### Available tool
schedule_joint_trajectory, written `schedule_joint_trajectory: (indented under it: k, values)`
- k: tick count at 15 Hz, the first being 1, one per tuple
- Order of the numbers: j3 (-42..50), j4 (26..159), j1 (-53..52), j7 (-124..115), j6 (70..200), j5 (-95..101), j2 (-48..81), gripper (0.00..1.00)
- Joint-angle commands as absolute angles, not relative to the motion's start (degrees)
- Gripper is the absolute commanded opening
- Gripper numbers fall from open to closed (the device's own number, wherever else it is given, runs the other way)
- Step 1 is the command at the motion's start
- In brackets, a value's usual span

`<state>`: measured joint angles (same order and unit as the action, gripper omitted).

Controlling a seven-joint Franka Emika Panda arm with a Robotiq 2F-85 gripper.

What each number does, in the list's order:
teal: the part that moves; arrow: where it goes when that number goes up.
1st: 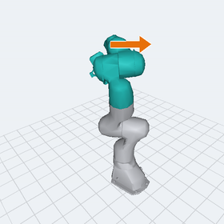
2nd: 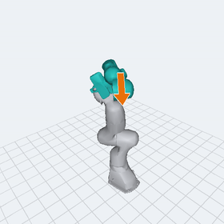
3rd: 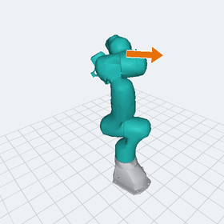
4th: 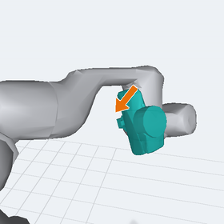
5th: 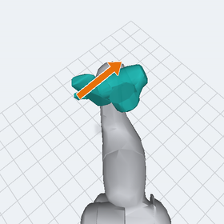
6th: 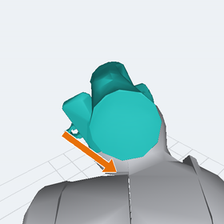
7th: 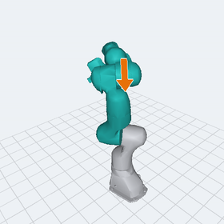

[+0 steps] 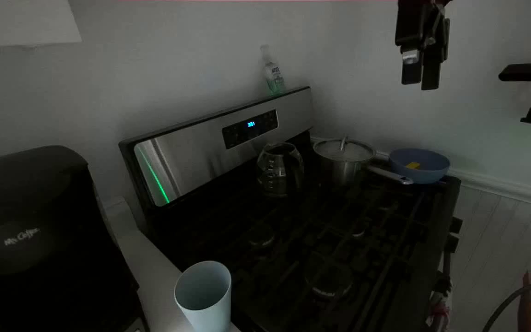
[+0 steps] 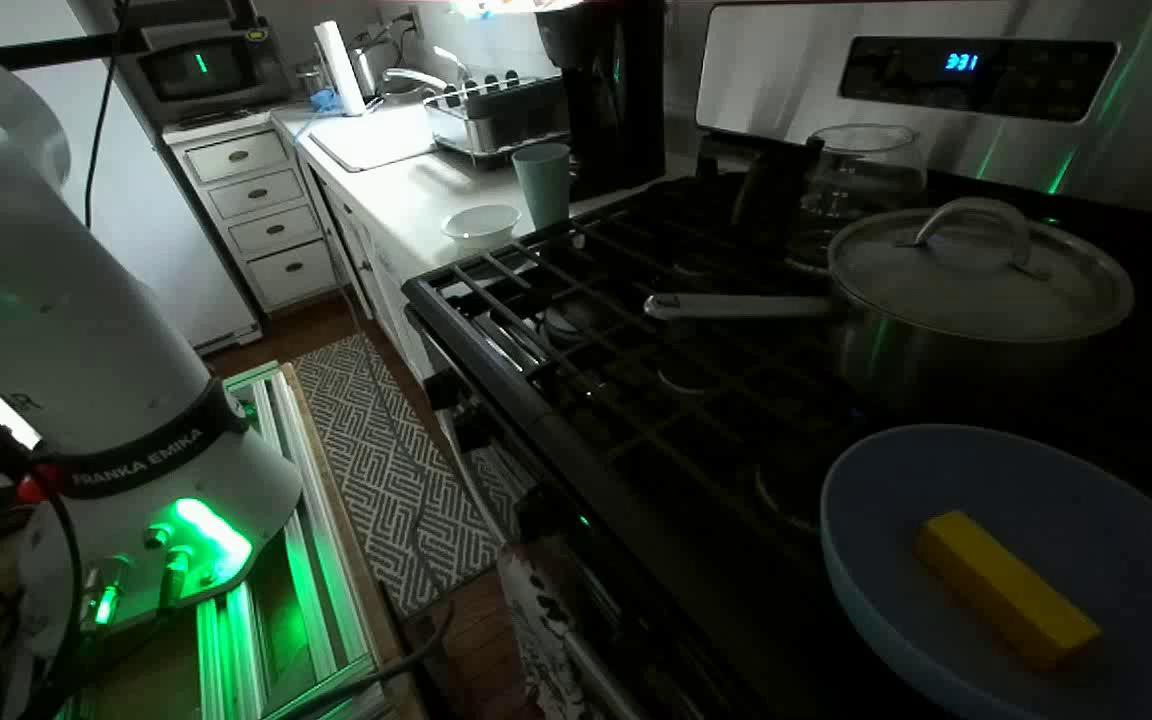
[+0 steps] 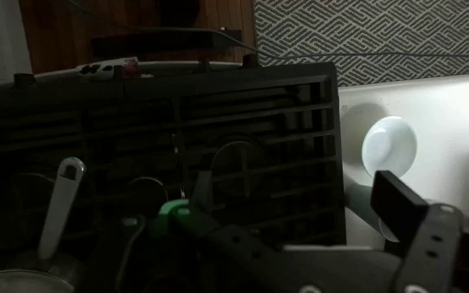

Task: Put the white bowl on the stove

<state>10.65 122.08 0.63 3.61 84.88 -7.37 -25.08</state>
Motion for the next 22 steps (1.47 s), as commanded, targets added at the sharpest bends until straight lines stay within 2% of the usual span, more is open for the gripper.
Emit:
schedule_joint_trajectory:
  k: [1, 6, 15, 22]
  values:
    - [9.26, 121.95, 2.4, 4.19, 84.71, -7.85, -24.89, 1.0]
    - [9.26, 121.95, 2.4, 4.19, 84.71, -7.85, -24.89, 1.0]
    - [0.78, 134.73, -3.05, 1.32, 91.39, -29.1, -16.65, 1.0]
    - [-0.17, 135.2, -2.59, 1.85, 93.35, -27.71, -14.85, 1.0]
